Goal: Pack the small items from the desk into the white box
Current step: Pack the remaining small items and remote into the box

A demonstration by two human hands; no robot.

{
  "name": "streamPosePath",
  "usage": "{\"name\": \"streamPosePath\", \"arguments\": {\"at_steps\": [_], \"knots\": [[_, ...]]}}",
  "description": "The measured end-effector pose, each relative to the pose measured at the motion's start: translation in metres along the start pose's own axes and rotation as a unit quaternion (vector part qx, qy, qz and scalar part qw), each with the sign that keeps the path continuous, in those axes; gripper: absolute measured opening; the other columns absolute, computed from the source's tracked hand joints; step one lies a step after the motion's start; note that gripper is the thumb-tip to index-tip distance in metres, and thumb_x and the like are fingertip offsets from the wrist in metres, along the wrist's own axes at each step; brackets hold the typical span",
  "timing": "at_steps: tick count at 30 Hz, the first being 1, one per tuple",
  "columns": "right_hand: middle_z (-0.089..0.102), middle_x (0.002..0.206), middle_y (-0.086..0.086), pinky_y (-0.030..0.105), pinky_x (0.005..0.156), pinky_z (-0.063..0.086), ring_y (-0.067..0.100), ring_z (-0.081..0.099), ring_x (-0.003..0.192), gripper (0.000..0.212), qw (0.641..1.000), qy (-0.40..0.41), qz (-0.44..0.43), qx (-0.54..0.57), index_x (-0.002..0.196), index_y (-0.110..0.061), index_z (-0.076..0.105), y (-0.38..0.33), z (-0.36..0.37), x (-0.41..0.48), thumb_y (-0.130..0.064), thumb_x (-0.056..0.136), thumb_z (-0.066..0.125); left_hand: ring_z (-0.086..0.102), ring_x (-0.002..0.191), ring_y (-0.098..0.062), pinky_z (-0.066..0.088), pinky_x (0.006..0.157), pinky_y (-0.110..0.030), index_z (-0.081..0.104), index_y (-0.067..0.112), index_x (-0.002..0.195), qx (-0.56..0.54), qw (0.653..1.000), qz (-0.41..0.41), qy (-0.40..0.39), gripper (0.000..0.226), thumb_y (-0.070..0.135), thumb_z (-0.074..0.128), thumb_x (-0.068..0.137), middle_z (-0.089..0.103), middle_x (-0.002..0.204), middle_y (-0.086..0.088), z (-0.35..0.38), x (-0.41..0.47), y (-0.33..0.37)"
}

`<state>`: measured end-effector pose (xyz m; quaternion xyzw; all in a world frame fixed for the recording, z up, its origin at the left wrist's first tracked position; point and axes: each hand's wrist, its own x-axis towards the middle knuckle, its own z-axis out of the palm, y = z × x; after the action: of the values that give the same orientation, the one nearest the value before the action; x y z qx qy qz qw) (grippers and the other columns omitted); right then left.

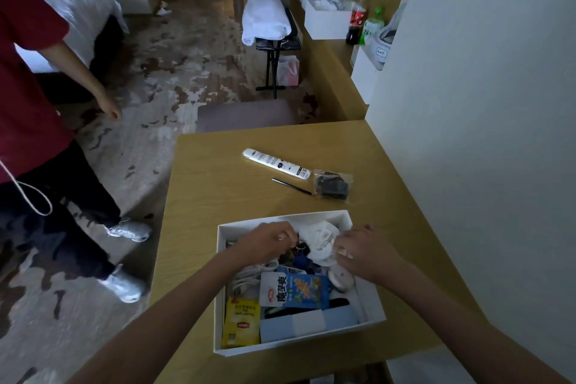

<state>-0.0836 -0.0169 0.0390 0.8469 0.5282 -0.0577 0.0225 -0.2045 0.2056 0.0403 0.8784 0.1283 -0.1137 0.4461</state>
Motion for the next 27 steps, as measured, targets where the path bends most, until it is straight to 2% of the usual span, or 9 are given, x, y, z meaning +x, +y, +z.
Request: {"name": "streamPosePath", "arguments": {"at_steps": [4, 8, 11, 14, 17, 18, 23, 25, 27], "knots": [[0.069, 0.081, -0.005, 0.029, 0.066, 0.048, 0.007, 0.056, 0.067, 0.018, 0.981, 0.098, 0.027, 0.163, 0.088, -0.021, 0.069, 0.023, -0.019, 0.022, -0.033, 0.09, 0.056, 0.062, 0.083, -0.018, 0.052, 0.078, -0.035, 0.065, 0.015, 0.093, 0.009, 0.998, 0.014, 0.062, 0.016, 0.013, 0.05, 0.093, 0.069, 0.102, -0.008, -0.01, 0.013, 0.012], [0.064, 0.078, -0.017, 0.011, 0.059, 0.044, -0.008, 0.058, 0.072, 0.011, 0.953, 0.115, 0.033, 0.278, 0.09, -0.025, 0.068, 0.044, -0.031, 0.053, -0.031, 0.09, 0.06, 0.065, 0.078, -0.019, 0.052, 0.075, -0.03, 0.065, 0.009, 0.094, 0.017, 0.993, 0.004, 0.12, 0.017, 0.01, 0.048, 0.093, 0.071, 0.097, -0.008, -0.022, 0.031, 0.029], [0.06, 0.073, -0.019, 0.003, 0.063, 0.042, -0.012, 0.058, 0.076, 0.005, 0.939, 0.131, 0.023, 0.317, 0.087, -0.023, 0.068, 0.06, -0.03, 0.074, -0.023, 0.089, 0.064, 0.063, 0.078, -0.018, 0.053, 0.074, -0.029, 0.065, 0.004, 0.095, 0.02, 0.986, -0.008, 0.165, 0.017, 0.008, 0.049, 0.093, 0.072, 0.094, -0.011, -0.027, 0.045, 0.039], [0.065, 0.075, -0.014, 0.011, 0.062, 0.048, -0.005, 0.061, 0.071, 0.005, 0.942, 0.114, 0.045, 0.312, 0.086, -0.02, 0.069, 0.081, -0.023, 0.099, -0.022, 0.088, 0.065, 0.065, 0.079, -0.02, 0.053, 0.072, -0.031, 0.065, 0.008, 0.096, 0.042, 0.984, -0.024, 0.173, 0.016, 0.011, 0.049, 0.093, 0.073, 0.094, -0.008, -0.031, 0.056, 0.041], [0.07, 0.081, 0.003, 0.04, 0.075, 0.054, 0.017, 0.065, 0.077, 0.014, 0.953, 0.057, 0.083, 0.286, 0.089, -0.011, 0.068, 0.097, -0.009, 0.126, -0.023, 0.088, 0.062, 0.064, 0.081, -0.021, 0.048, 0.068, -0.026, 0.065, 0.012, 0.098, 0.07, 0.981, -0.052, 0.176, 0.017, 0.015, 0.05, 0.092, 0.072, 0.096, -0.007, -0.034, 0.066, 0.036], [0.07, 0.083, 0.006, 0.043, 0.076, 0.054, 0.022, 0.065, 0.079, 0.015, 0.955, 0.043, 0.093, 0.278, 0.089, -0.01, 0.067, 0.1, -0.005, 0.134, -0.023, 0.088, 0.061, 0.064, 0.082, -0.022, 0.048, 0.069, -0.028, 0.065, 0.014, 0.098, 0.086, 0.979, -0.061, 0.172, 0.017, 0.018, 0.05, 0.091, 0.07, 0.097, -0.006, -0.035, 0.069, 0.033], [0.068, 0.089, -0.003, 0.029, 0.069, 0.047, 0.017, 0.064, 0.085, 0.01, 0.978, 0.017, 0.078, 0.194, 0.087, -0.019, 0.066, 0.095, 0.015, 0.171, -0.026, 0.088, 0.058, 0.063, 0.095, -0.027, 0.051, 0.08, -0.036, 0.063, 0.021, 0.104, 0.176, 0.972, -0.092, 0.125, 0.02, 0.025, 0.048, 0.092, 0.067, 0.108, -0.006, -0.038, 0.088, 0.004], [0.069, 0.096, 0.0, 0.029, 0.068, 0.042, 0.019, 0.063, 0.089, 0.015, 0.985, 0.005, 0.084, 0.148, 0.093, -0.019, 0.066, 0.091, 0.024, 0.188, -0.027, 0.087, 0.056, 0.062, 0.098, -0.026, 0.05, 0.082, -0.036, 0.062, 0.022, 0.105, 0.181, 0.972, -0.1, 0.113, 0.02, 0.027, 0.048, 0.092, 0.066, 0.111, -0.005, -0.042, 0.097, -0.011], [0.064, 0.112, 0.005, 0.033, 0.078, 0.041, 0.024, 0.059, 0.102, 0.023, 0.987, -0.02, 0.109, 0.117, 0.104, -0.02, 0.063, 0.09, 0.034, 0.203, -0.032, 0.085, 0.059, 0.059, 0.101, -0.023, 0.048, 0.084, -0.035, 0.061, 0.022, 0.106, 0.181, 0.973, -0.1, 0.104, 0.02, 0.025, 0.047, 0.092, 0.065, 0.114, -0.003, -0.047, 0.108, -0.027]]}}
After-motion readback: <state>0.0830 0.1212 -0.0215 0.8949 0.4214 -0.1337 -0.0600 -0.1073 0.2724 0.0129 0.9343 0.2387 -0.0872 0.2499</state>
